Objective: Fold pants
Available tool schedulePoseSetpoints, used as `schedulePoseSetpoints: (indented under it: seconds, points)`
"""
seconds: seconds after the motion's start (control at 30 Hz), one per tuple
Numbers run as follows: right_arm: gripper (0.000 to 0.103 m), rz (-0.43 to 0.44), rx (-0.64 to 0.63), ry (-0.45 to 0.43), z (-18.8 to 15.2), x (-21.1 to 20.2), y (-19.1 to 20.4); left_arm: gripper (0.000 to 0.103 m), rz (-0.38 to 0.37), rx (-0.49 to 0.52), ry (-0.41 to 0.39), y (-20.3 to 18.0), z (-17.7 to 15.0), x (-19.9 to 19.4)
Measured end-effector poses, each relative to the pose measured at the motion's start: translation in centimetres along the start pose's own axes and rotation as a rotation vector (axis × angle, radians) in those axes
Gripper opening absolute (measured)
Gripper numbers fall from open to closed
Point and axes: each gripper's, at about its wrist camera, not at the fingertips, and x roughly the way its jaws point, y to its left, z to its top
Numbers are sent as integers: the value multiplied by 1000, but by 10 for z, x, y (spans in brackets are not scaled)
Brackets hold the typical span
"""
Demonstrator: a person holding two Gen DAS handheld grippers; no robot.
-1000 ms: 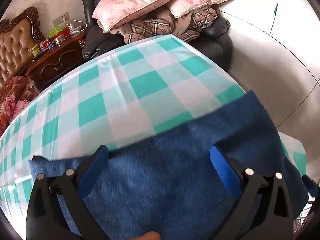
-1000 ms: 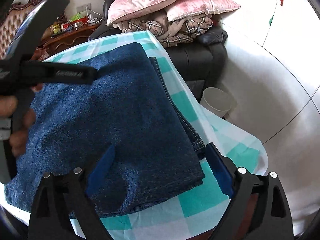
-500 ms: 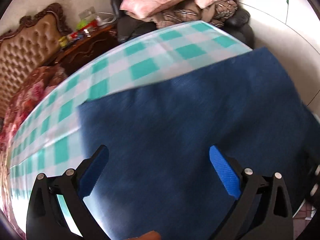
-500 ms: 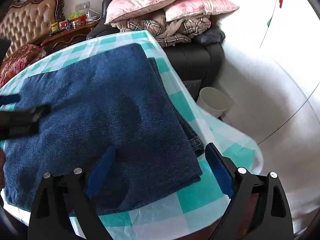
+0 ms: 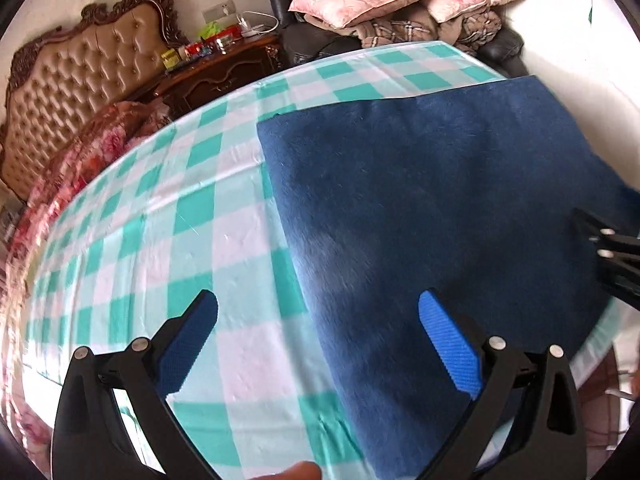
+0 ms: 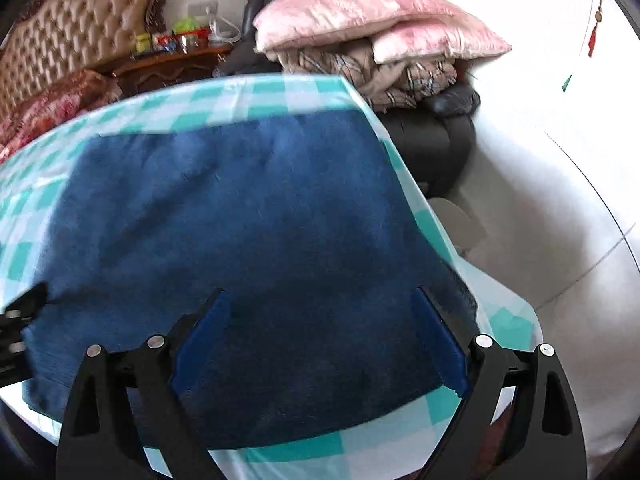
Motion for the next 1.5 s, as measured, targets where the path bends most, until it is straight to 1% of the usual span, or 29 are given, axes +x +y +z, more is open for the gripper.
schedulePoseSetpoints:
  seconds: [0.1,0.13,0.2,0.23,0.3,0.33,0.43,0.5,0.6,0.67,0.77,0.93,1.5]
  points:
    - [87,-18,-12,-3,-4,-5,-5,101,-48,-3,-39,-4,-4,-18]
    - [87,-23,-14,-3,-5,-8,-6,101,-81,-3,-53,-6,-5,-27]
    - [87,-34,-9,-4,-7,-14,-9,101,-100,-1,-83,-11,-6,-40]
    - [87,-56,-2,-4,-8,-18,-12,101,-111,0,-101,-14,-7,-48]
    - [87,-74,20,1,-10,-23,-21,101,-117,4,-124,-20,-8,-60]
    - [87,-75,40,5,-12,-27,-27,101,-123,4,-130,-23,-8,-64]
    - [87,-87,65,-8,-17,-44,-39,101,-172,-7,-134,-28,-11,-78]
    - [88,-89,71,-23,-20,-57,-42,101,-181,-15,-143,-30,-12,-84]
    - [88,-88,86,-46,-23,-78,-46,101,-226,-16,-163,-32,-16,-96]
    - [88,-78,97,-62,-24,-92,-49,101,-243,-28,-173,-31,-17,-103]
    - [88,-66,105,-84,-26,-107,-49,101,-251,-46,-197,-29,-18,-112]
    - [88,-56,104,-101,-25,-120,-46,101,-239,-48,-223,-29,-17,-121]
    - [88,-49,100,-97,-21,-116,-41,101,-233,-48,-222,-30,-15,-123]
